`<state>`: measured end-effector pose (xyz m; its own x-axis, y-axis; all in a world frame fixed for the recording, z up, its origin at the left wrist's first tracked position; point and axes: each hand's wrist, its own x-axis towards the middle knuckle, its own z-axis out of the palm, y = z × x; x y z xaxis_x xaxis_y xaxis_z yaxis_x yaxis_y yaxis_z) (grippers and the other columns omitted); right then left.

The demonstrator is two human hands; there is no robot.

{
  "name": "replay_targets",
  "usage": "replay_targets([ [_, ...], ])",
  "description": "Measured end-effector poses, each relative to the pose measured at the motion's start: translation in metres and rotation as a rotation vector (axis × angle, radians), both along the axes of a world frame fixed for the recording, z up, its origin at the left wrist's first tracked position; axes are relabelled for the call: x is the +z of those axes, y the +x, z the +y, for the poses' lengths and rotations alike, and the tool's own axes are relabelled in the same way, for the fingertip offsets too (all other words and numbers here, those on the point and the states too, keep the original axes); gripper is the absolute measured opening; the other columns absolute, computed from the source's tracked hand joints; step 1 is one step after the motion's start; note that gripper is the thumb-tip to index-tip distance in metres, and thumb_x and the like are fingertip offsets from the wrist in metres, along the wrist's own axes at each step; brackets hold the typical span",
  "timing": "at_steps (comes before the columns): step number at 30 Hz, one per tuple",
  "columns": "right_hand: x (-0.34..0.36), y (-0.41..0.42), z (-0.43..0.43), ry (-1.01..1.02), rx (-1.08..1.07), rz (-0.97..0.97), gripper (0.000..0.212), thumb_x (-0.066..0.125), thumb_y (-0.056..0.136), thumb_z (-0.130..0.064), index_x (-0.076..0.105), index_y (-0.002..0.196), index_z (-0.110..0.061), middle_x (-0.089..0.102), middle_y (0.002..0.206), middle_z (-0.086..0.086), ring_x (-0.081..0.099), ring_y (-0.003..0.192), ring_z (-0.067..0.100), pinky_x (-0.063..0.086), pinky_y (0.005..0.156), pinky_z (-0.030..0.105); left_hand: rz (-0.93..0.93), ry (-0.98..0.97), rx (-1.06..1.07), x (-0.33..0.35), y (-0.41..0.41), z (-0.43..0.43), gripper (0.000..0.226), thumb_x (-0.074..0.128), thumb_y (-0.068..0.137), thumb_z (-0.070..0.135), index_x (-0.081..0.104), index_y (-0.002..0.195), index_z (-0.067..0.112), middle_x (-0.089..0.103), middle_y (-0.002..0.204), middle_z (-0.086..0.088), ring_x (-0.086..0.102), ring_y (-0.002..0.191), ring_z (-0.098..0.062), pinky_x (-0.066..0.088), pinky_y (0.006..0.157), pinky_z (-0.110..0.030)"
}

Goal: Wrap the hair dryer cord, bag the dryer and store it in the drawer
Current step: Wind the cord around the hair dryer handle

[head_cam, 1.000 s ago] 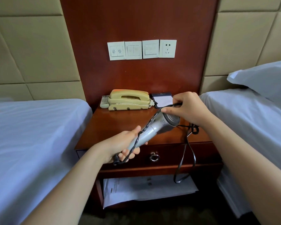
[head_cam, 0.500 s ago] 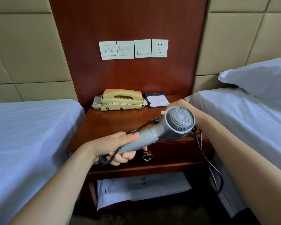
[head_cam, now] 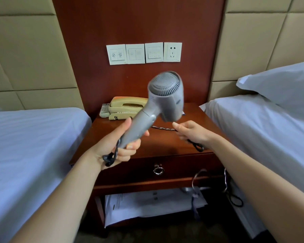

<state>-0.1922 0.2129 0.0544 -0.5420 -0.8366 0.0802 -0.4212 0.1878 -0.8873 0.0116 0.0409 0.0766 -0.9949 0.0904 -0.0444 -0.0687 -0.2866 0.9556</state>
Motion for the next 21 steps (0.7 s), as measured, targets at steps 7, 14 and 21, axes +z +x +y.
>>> replay_targets([
  [7, 0.012, 0.031, 0.005, 0.23, 0.185, 0.263, 0.033, 0.057, 0.091, -0.026, 0.054, 0.061, -0.015, 0.055, 0.056, -0.008, 0.052, 0.052, 0.0, 0.042, 0.061, 0.017, -0.046, -0.09, 0.426, -0.012, -0.008, -0.015, 0.038, 0.061, 0.085, 0.037, 0.058, 0.102, 0.004, 0.04, 0.051, 0.001, 0.025, 0.029, 0.0, 0.021, 0.029, -0.01],
  [14, 0.035, 0.073, -0.004, 0.354, 0.182, 0.72, 0.015, 0.049, 0.09, -0.025, 0.061, 0.083, -0.026, 0.061, 0.07, -0.01, 0.059, 0.069, 0.012, 0.044, 0.067, 0.029, -0.069, -0.126, 0.696, -0.017, -0.018, -0.011, 0.025, 0.058, 0.092, 0.019, 0.053, 0.117, 0.016, 0.044, 0.062, -0.006, 0.032, 0.029, -0.004, 0.027, 0.031, -0.013],
  [21, 0.056, 0.089, -0.016, 0.13, -0.009, 1.157, 0.024, 0.041, 0.095, -0.035, 0.059, 0.091, -0.02, 0.052, 0.081, -0.002, 0.057, 0.09, 0.026, 0.031, 0.054, 0.03, -0.043, -0.688, 0.82, -0.023, -0.026, -0.011, 0.038, 0.068, 0.082, 0.016, 0.055, 0.117, 0.018, 0.056, 0.081, -0.002, 0.05, 0.06, -0.018, 0.039, 0.055, -0.029],
])
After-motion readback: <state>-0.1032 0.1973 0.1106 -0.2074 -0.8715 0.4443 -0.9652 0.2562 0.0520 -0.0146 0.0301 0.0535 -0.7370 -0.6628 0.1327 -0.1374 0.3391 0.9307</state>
